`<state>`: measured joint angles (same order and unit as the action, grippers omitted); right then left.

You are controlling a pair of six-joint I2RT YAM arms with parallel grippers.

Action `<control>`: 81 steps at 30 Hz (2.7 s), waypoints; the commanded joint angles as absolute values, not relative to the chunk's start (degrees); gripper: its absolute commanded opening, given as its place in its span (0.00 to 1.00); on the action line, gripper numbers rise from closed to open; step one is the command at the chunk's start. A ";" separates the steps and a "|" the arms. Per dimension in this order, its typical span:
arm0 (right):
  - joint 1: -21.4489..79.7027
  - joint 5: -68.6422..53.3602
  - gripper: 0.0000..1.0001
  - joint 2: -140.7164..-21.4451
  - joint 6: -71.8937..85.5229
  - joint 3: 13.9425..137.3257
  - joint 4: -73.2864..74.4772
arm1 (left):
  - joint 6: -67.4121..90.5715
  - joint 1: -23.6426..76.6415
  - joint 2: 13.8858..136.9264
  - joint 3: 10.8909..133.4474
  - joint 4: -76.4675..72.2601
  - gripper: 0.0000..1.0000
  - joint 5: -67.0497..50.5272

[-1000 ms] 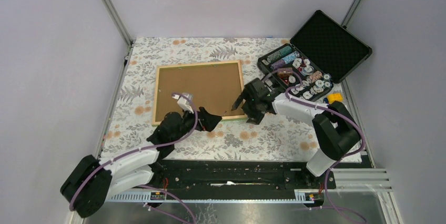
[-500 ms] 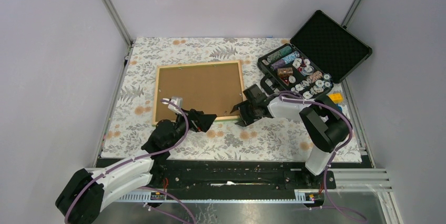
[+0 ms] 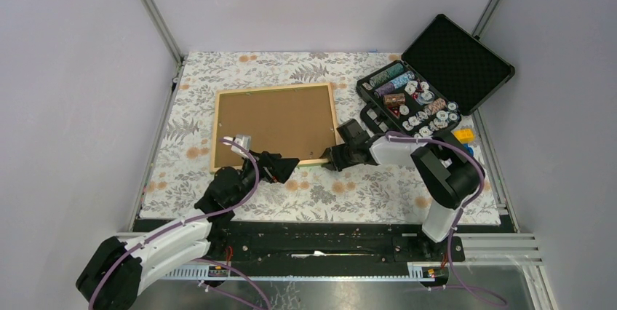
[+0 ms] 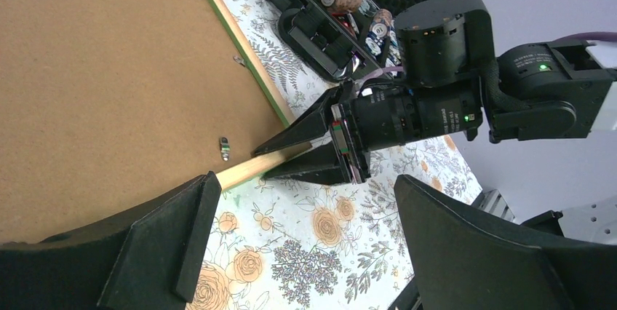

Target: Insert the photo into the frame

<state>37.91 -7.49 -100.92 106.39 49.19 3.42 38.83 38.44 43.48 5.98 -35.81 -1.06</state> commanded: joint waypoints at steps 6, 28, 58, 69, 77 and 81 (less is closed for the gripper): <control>33.33 -5.65 0.19 -110.59 96.01 50.81 8.76 | 38.17 38.22 43.66 5.81 -38.92 0.99 -0.86; 27.70 17.49 0.00 -134.40 29.11 98.59 49.13 | 37.14 38.19 57.40 12.50 -39.54 0.99 -2.98; 25.88 13.66 0.59 -133.67 -1.56 110.77 41.14 | 41.36 9.76 89.47 44.83 -15.68 0.99 -5.21; 26.10 4.95 0.88 -98.49 15.46 72.47 15.92 | 43.12 6.44 92.21 42.09 -12.58 0.99 -14.84; 25.97 0.47 1.00 -96.58 11.90 66.97 15.15 | 47.31 6.42 83.25 30.46 -15.71 0.99 -19.47; 25.43 -1.05 1.00 -104.97 16.79 73.55 21.70 | 50.11 6.42 80.87 25.23 -20.20 0.99 -22.45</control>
